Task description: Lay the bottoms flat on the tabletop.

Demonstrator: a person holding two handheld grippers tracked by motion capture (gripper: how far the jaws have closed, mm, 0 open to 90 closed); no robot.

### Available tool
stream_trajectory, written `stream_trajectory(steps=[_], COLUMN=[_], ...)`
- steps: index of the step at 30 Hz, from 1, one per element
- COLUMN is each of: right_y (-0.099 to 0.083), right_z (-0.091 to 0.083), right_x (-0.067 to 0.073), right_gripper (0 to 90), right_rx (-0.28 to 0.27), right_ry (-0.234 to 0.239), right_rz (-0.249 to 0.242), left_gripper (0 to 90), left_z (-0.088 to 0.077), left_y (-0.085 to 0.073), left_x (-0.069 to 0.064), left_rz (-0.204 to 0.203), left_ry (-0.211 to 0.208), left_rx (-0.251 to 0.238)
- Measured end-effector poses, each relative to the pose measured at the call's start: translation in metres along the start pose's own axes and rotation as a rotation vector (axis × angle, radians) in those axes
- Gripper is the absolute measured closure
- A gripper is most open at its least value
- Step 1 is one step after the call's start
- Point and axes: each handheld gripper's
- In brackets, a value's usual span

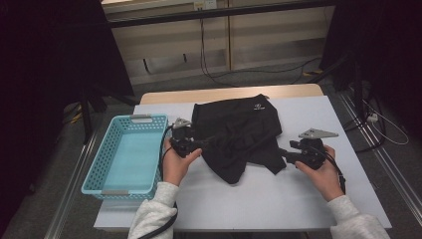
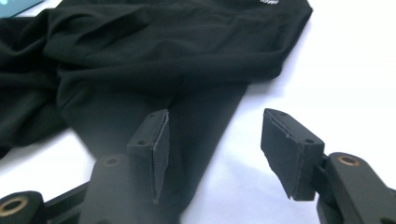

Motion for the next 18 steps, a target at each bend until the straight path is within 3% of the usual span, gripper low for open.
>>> stream_trajectory(steps=[4, 7, 12, 18], right_y=[-0.004, -0.004, -0.005, -0.003], right_z=[0.000, 0.000, 0.003, 0.008], right_x=[0.001, -0.001, -0.002, 0.001], right_gripper=[40.7, 41.5, 44.0, 49.1], right_rx=[0.032, 0.024, 0.040, 0.055], right_ry=[-0.004, -0.014, -0.030, -0.033], right_rz=[-0.010, 0.007, 0.007, 0.002], left_gripper=[14.7, 14.4, 14.2, 13.2], left_z=[0.001, 0.000, -0.002, -0.003], left_y=[-0.010, -0.011, -0.011, -0.014], left_x=[-0.001, -0.002, -0.004, -0.006], left_rz=[0.020, 0.017, 0.049, 0.046], left_ry=[0.002, -0.001, 0.003, -0.013], left_rx=[0.006, -0.002, 0.004, 0.014])
Point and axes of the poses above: each handheld gripper's, and its own axes: z roughly forward along the jaws, y roughly out of its top, x roughly to its left, and after that the axes turned 2 degrees about x, right-handed
